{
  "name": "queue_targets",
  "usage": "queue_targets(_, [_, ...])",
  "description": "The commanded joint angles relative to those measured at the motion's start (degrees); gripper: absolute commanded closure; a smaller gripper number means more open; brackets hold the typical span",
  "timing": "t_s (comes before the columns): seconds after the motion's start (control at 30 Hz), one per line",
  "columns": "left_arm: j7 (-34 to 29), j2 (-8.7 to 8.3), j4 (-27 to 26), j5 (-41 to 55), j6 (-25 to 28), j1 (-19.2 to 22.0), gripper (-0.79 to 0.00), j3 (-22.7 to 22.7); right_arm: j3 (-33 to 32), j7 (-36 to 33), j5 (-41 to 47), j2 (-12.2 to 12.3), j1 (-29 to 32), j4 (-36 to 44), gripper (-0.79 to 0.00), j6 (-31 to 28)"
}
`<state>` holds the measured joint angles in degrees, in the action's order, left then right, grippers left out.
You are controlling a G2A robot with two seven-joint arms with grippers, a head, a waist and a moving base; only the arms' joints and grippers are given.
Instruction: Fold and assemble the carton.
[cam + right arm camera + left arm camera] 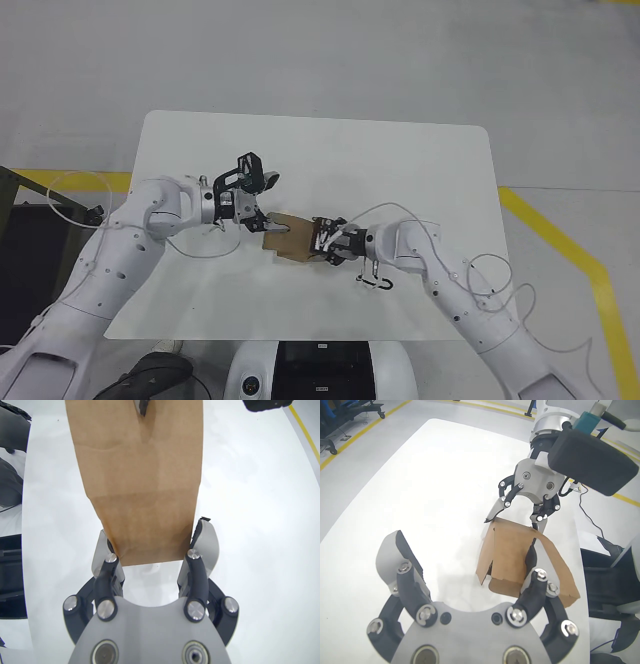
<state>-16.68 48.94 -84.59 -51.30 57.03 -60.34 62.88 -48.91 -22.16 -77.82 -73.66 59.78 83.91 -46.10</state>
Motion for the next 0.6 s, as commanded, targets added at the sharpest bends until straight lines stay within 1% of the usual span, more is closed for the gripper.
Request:
queue_targets(0.0, [0.62, 0.07, 0.61, 0.25, 0.36, 0.14, -0.785, 0.04, -0.1, 1.12, -0.03, 0.09, 0.08, -0.01, 0.0, -0.32])
queue_targets(0.2, [1.6, 0.06, 1.47, 0.46, 0.97, 0.15, -0.785, 0.33, -0.09, 3.42, -0.43, 0.27, 0.23, -0.18, 0.0, -0.64])
queue_targets(0.4, [2.09, 0.21, 2.74, 2.77, 0.97, 0.56, -0.785, -1.06, -0.01, 6.27, -0.75, 0.38, 0.34, -0.3, 0.0, -0.75])
queue_targets(0.57, [2.02, -0.05, 3.23, 4.84, 0.97, 1.14, -0.785, -2.02, -0.16, 8.66, -1.29, 0.51, 0.4, -0.34, 0.0, -0.46])
